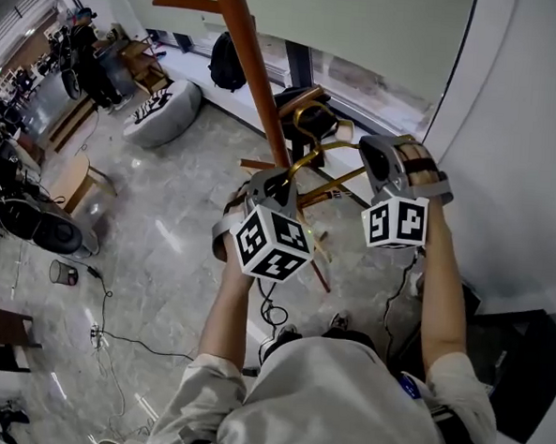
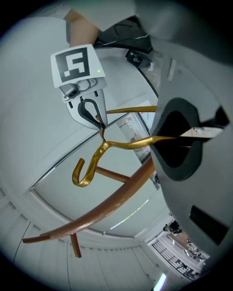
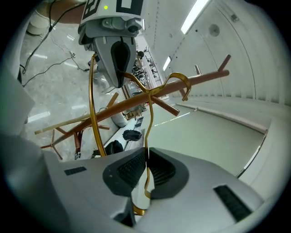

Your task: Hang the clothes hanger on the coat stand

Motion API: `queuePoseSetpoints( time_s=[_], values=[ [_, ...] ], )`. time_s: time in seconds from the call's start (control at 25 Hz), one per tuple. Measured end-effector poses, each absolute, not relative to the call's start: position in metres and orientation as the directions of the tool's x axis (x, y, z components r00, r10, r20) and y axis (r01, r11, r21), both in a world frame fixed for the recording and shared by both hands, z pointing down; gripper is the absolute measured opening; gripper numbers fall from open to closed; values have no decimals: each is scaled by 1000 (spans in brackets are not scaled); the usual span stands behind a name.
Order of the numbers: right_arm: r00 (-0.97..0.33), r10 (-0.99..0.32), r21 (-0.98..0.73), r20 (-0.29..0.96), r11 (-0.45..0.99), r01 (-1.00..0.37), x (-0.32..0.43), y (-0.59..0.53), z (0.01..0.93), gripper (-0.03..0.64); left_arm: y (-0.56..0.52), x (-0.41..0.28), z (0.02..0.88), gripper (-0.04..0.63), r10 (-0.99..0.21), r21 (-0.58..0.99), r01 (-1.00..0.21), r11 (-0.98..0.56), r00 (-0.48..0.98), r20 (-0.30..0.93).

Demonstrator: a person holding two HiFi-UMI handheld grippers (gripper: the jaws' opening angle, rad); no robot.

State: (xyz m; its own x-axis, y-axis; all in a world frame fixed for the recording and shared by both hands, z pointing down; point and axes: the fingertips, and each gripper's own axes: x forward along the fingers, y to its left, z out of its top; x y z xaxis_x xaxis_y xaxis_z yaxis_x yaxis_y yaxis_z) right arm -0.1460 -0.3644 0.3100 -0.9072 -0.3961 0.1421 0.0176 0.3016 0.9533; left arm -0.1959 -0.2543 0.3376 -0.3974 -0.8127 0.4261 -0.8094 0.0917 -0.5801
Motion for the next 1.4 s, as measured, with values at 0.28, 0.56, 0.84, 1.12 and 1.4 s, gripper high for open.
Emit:
queuePoseSetpoints(
  time_s=[0.28, 0.56, 0.84, 1.12, 1.4],
  values=[
    [-945, -299, 954, 131, 299, 38, -178, -378, 315, 17, -261, -212, 337, 6, -745, -579, -800, 155, -480, 464],
    [-960, -252, 948, 125, 315, 40, -189, -379, 301, 16, -260, -216, 322, 6, -705, -589, -783, 201, -533, 468],
    [-973, -202, 952, 109, 304, 44, -209, -387, 297, 17, -265, -225, 317, 6, -674, -596, -767, 236, -572, 468],
    [-977, -179, 949, 113, 310, 52, -221, -386, 301, 17, -263, -228, 321, 8, -653, -598, -764, 243, -585, 481],
    [-978, -171, 946, 122, 319, 62, -234, -392, 314, 17, -269, -238, 332, 6, -644, -600, -761, 247, -591, 486]
  ],
)
